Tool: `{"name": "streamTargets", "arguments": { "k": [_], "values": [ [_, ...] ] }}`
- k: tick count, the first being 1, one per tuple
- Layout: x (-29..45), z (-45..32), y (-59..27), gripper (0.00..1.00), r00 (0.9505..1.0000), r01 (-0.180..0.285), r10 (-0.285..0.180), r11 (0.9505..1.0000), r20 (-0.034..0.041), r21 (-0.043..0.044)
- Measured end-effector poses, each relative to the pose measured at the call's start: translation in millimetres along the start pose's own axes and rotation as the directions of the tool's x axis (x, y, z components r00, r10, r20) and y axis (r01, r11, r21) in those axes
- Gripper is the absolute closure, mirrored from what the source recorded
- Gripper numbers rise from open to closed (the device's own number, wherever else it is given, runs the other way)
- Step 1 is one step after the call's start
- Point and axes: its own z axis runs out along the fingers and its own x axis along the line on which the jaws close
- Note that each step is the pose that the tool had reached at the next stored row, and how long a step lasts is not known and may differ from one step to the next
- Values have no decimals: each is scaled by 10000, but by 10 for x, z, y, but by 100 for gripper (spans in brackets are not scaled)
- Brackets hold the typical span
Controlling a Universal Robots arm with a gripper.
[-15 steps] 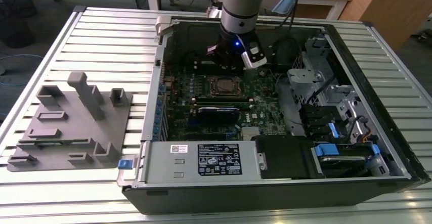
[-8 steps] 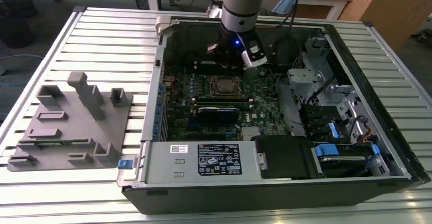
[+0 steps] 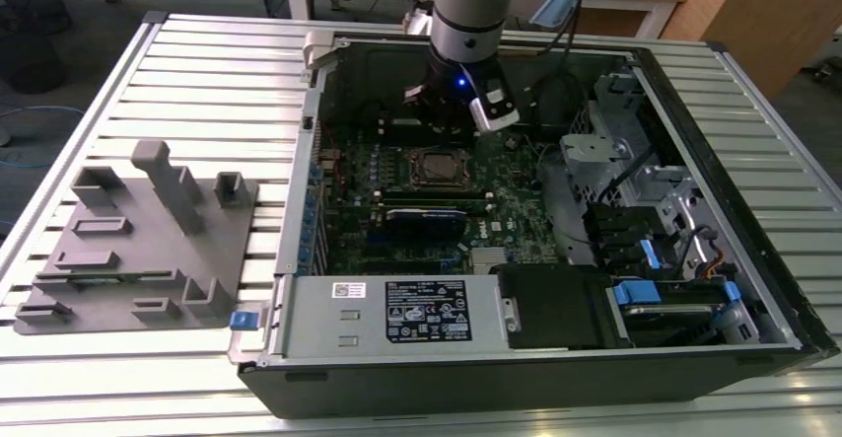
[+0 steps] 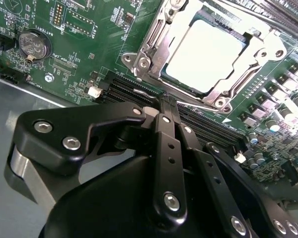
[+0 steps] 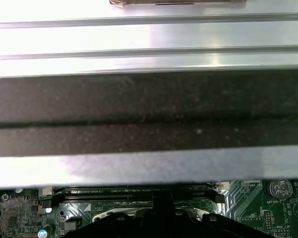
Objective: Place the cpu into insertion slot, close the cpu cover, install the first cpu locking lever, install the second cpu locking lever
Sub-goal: 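Install the first cpu locking lever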
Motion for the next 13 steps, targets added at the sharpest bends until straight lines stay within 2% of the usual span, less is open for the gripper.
{"name": "streamTargets", "arguments": {
  "k": [7,13],
  "values": [
    [1,3,13,89,9999,-136,136,9999,67,-20],
    [7,5,13,89,9994,-244,246,9997,256,-53]
  ]
}}
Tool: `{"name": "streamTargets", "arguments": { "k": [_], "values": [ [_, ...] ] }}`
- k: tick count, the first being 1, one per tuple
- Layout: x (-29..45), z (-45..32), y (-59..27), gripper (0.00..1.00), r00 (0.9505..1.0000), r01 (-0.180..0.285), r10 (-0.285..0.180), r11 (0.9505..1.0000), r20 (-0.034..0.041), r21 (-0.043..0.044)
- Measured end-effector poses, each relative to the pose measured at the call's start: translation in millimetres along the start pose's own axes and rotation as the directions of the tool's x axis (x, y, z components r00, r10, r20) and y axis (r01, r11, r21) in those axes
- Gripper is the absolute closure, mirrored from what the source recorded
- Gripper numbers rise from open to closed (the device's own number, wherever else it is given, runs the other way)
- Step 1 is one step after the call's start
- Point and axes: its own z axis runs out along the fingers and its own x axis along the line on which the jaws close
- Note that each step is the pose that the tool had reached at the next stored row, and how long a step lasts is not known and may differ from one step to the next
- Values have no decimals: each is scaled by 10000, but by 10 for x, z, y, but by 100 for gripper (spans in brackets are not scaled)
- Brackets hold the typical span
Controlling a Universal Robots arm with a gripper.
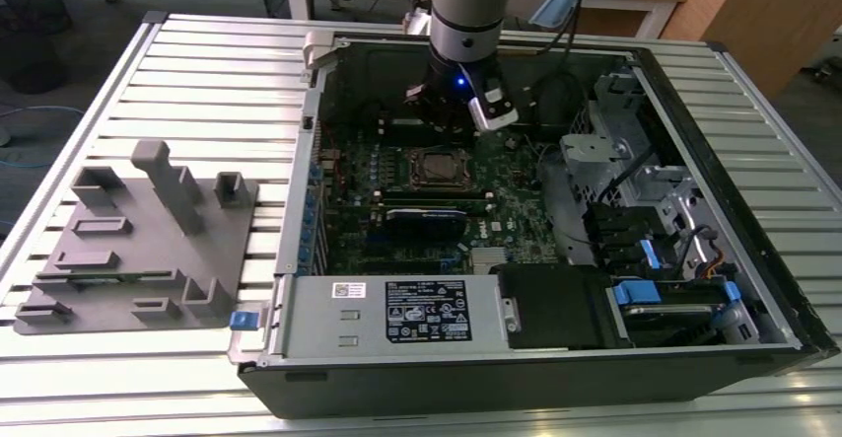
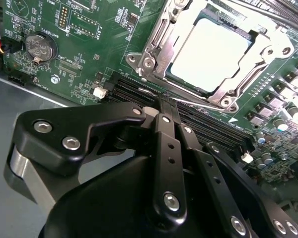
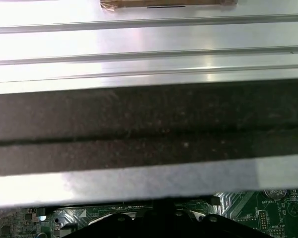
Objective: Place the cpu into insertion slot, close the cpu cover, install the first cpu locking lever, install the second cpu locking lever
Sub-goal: 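Install the first cpu locking lever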
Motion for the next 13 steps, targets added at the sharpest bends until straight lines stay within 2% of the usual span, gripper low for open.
{"name": "streamTargets", "arguments": {
  "k": [2,7,13],
  "values": [
    [9,-1,-1,89,10000,-19,19,10000,80,-11],
    [65,-2,-5,89,9996,-23,25,9999,274,-101],
    [87,6,-15,89,9988,7,-1,9999,496,-126]
  ]
}}
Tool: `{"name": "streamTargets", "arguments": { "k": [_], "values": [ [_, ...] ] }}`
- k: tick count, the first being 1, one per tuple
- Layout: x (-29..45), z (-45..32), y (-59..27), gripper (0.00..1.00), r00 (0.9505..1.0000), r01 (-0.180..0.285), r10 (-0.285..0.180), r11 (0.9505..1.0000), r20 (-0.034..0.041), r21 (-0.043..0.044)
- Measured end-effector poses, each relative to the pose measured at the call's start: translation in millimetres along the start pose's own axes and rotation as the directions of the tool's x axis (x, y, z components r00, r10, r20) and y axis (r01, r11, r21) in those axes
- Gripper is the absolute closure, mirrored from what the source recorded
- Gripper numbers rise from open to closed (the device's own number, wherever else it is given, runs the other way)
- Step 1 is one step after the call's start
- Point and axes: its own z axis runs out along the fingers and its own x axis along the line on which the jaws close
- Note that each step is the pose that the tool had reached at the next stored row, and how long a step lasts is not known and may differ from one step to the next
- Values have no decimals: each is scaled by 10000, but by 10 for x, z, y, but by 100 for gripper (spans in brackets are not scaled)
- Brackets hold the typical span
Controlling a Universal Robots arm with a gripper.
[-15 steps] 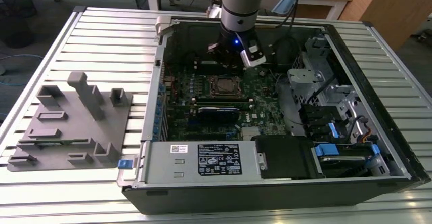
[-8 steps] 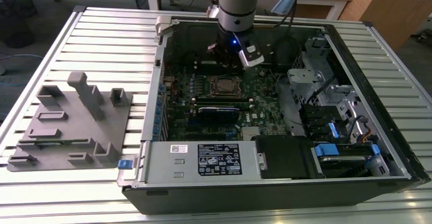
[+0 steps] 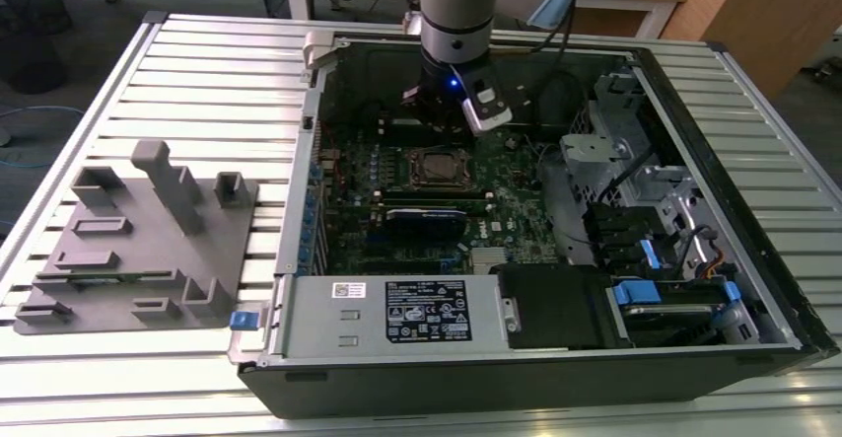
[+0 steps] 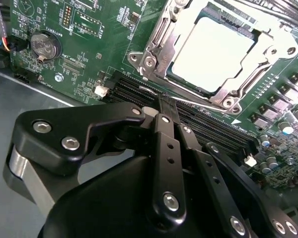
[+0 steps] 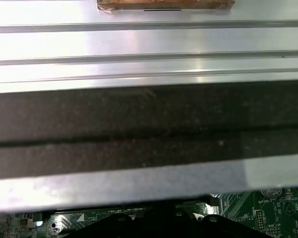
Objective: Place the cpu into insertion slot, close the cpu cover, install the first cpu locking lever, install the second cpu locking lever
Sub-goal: 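Install the first cpu locking lever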
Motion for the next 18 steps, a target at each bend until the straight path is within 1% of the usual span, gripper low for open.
{"name": "streamTargets", "arguments": {
  "k": [4,7,10,12,14,15,16,18],
  "values": [
    [12,2,-19,89,10000,17,-17,10000,97,-8],
    [38,3,-33,89,9999,26,-26,10000,143,-14],
    [54,6,-37,89,9997,39,-38,10000,227,-34],
    [54,7,-38,89,9996,40,-36,9999,272,-114],
    [54,7,-37,89,9995,28,-20,9997,326,-246],
    [55,7,-37,89,9994,22,-12,9996,347,-297],
    [55,7,-37,89,9993,17,-6,9995,362,-324],
    [62,9,-37,89,9993,7,6,9995,382,-332]
  ]
}}
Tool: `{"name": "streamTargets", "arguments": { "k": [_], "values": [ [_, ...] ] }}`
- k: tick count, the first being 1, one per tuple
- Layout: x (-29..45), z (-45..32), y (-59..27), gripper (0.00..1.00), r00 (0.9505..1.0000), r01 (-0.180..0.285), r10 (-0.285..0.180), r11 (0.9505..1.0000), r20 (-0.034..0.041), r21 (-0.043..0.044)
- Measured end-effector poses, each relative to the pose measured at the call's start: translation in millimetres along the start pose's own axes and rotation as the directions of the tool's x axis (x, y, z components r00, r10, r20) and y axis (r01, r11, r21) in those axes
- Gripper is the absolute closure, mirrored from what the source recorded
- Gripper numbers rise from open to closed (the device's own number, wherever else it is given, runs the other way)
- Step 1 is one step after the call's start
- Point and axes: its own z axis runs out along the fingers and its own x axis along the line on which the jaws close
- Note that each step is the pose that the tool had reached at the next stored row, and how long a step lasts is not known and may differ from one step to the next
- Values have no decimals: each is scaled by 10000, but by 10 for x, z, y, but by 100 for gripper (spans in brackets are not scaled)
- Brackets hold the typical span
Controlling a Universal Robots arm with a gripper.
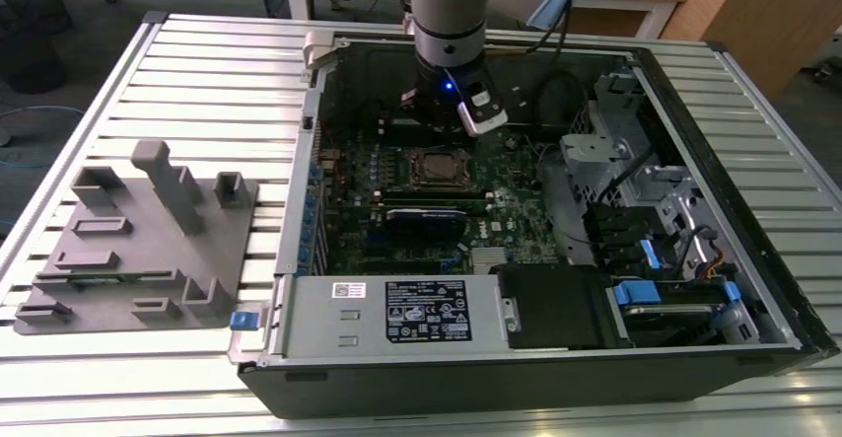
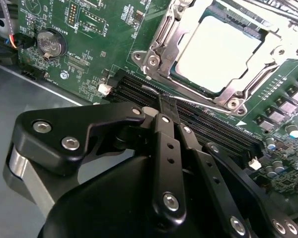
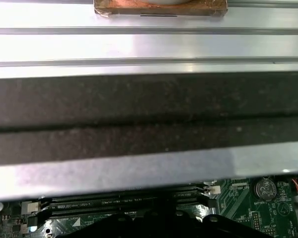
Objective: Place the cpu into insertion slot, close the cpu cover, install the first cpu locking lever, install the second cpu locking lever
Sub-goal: 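Install the first cpu locking lever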
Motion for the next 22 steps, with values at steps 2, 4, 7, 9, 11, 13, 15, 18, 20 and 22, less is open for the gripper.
{"name": "streamTargets", "arguments": {
  "k": [2,4,7,9,11,13,15,18,20,22],
  "values": [
    [21,0,-3,89,10000,-1,1,10000,24,0],
    [44,5,-6,89,10000,5,-5,10000,62,-4],
    [63,15,-11,89,9999,23,-22,10000,163,-45],
    [70,21,-13,89,9998,32,-31,10000,212,-60],
    [74,23,-20,89,9997,37,-35,10000,230,-62],
    [79,25,-32,89,9997,39,-37,10000,243,-63],
    [83,26,-44,89,9997,39,-38,10000,252,-63],
    [87,30,-57,89,9996,43,-41,10000,266,-65],
    [90,35,-64,89,9996,46,-44,10000,278,-67],
    [93,45,-68,89,9995,51,-49,10000,301,-67]
  ]
}}
